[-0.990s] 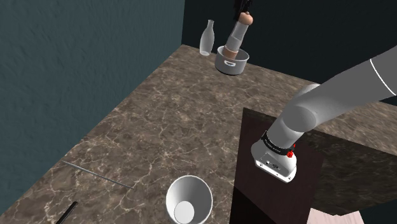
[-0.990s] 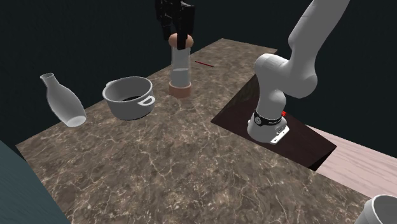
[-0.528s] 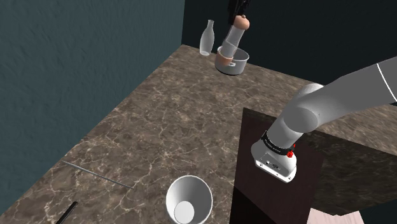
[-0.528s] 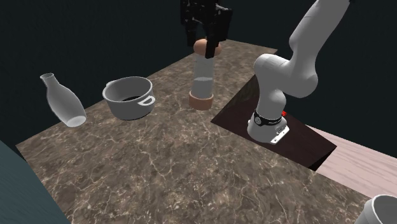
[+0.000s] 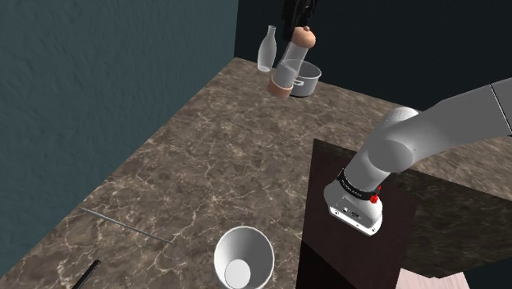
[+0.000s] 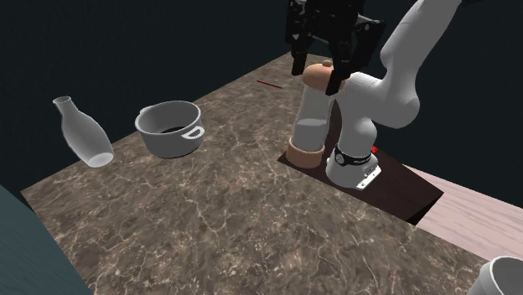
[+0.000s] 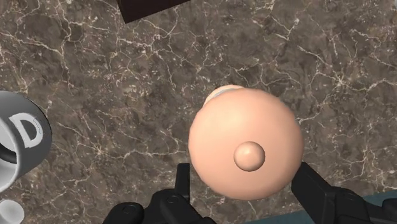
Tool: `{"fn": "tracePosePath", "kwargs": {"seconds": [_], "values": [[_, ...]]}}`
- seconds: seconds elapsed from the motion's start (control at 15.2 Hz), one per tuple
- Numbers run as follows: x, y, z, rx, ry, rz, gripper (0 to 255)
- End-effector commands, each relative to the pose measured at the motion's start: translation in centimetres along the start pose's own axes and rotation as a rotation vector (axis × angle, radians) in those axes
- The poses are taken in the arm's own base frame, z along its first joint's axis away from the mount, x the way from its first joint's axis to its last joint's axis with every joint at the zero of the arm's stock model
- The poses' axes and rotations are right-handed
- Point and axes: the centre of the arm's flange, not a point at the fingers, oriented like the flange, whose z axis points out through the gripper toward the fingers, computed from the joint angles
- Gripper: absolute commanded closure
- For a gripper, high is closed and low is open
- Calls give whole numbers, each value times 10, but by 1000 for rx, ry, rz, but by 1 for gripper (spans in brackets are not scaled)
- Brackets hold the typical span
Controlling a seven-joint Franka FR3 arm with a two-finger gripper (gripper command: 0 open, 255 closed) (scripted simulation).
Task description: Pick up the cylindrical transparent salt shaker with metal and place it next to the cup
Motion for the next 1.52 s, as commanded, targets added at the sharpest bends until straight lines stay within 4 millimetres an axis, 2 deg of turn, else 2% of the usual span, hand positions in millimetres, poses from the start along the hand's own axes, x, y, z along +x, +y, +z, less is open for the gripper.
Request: {"fn": "tracePosePath", "kwargs": {"seconds": [0.0, 1.45], "values": [[-8, -27, -3, 0, 0, 1, 255], [-69, -309, -29, 0, 0, 1, 255]]}}
